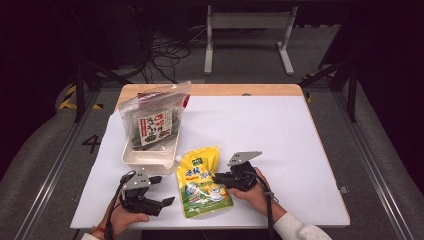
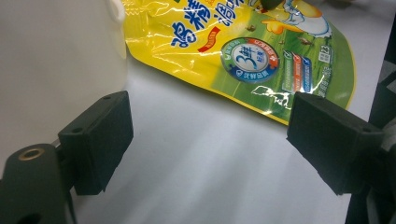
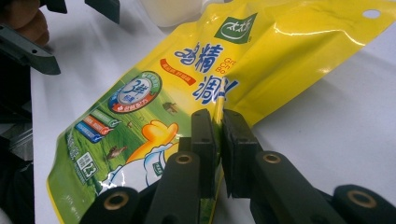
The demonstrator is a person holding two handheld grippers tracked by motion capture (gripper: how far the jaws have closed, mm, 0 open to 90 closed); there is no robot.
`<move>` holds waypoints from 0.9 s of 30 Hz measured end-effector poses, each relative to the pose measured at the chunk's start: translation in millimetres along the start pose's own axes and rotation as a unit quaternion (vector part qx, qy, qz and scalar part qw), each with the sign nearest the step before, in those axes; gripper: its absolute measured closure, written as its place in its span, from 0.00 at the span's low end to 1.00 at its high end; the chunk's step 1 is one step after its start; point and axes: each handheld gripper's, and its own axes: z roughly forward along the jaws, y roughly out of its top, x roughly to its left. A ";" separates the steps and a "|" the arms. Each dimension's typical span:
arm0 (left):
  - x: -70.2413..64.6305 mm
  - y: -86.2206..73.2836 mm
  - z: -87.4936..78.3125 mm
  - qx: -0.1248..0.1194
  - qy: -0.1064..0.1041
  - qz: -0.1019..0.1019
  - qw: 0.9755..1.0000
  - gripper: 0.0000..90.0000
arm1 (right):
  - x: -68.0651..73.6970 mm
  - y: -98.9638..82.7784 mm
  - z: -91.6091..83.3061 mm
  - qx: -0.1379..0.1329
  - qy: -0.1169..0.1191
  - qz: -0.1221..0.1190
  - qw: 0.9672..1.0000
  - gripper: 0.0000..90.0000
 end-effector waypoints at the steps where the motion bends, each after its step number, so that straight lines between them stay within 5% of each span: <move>1: -0.6 0.1 0.6 -0.001 -0.002 -0.004 1.000 0.17 | 0.1 -0.2 -0.3 -0.002 0.001 -0.002 1.000 0.94; 12: -2.3 4.3 8.9 0.005 -0.012 -0.006 1.000 0.16 | 1.9 -2.8 -10.3 -0.034 -0.001 -0.014 0.999 0.95; 27: 1.8 13.9 24.0 0.002 -0.031 -0.066 0.997 0.14 | 9.2 -11.6 -28.8 -0.087 0.001 -0.045 0.995 0.95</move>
